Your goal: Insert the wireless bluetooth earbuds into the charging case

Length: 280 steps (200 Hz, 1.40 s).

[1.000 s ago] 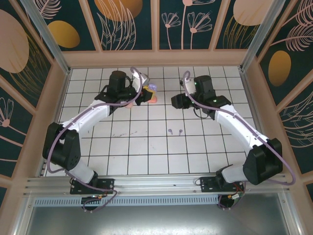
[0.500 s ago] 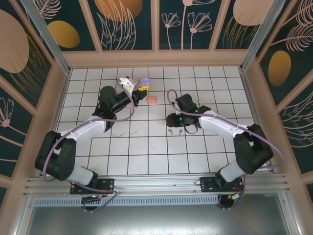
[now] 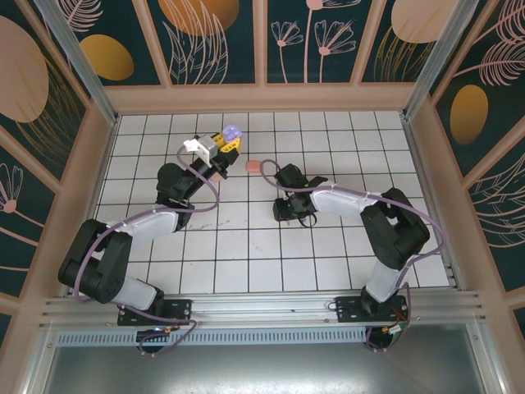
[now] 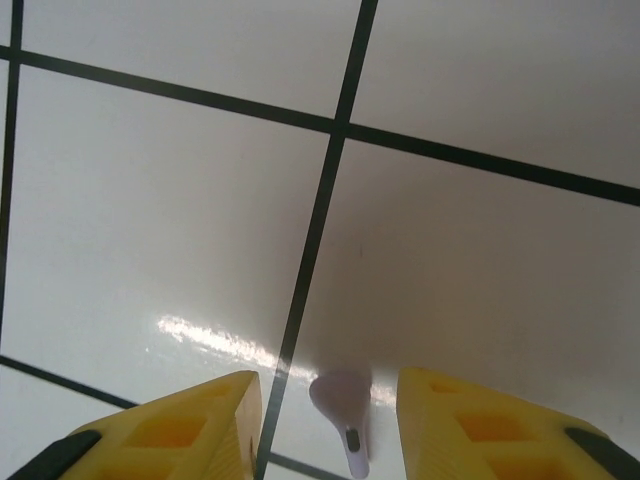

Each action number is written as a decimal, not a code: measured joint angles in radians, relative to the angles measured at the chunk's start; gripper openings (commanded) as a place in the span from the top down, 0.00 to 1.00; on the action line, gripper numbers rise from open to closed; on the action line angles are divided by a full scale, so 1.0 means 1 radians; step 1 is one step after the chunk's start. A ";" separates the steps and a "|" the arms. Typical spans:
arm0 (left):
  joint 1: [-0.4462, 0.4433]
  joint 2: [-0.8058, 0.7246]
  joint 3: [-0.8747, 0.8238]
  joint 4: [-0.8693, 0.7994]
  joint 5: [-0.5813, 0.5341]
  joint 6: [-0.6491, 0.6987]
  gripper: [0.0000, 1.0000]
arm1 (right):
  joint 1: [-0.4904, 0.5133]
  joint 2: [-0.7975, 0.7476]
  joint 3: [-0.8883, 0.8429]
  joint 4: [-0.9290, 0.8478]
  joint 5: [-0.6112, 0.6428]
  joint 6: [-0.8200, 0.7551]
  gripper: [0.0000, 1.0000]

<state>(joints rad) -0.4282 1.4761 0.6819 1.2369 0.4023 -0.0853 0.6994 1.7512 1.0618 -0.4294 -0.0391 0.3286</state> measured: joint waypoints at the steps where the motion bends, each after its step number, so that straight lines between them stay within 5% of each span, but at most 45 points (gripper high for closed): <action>1: 0.000 0.000 0.000 0.003 0.000 -0.001 1.00 | 0.000 0.001 0.001 0.000 0.001 0.000 0.59; 193: 0.000 0.000 -0.009 0.069 0.000 -0.025 1.00 | 0.043 0.062 0.026 -0.048 0.066 -0.008 0.71; 242: 0.000 0.000 -0.009 0.069 0.000 -0.025 1.00 | 0.048 0.066 0.039 -0.064 0.084 -0.007 0.87; 280: 0.000 0.000 -0.013 0.069 0.001 -0.023 1.00 | 0.048 0.064 0.046 -0.069 0.085 -0.008 0.89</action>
<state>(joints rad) -0.4282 1.4761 0.6689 1.3064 0.4030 -0.1085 0.7479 1.8149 1.1076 -0.4988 0.0456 0.3210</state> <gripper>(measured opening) 0.225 0.127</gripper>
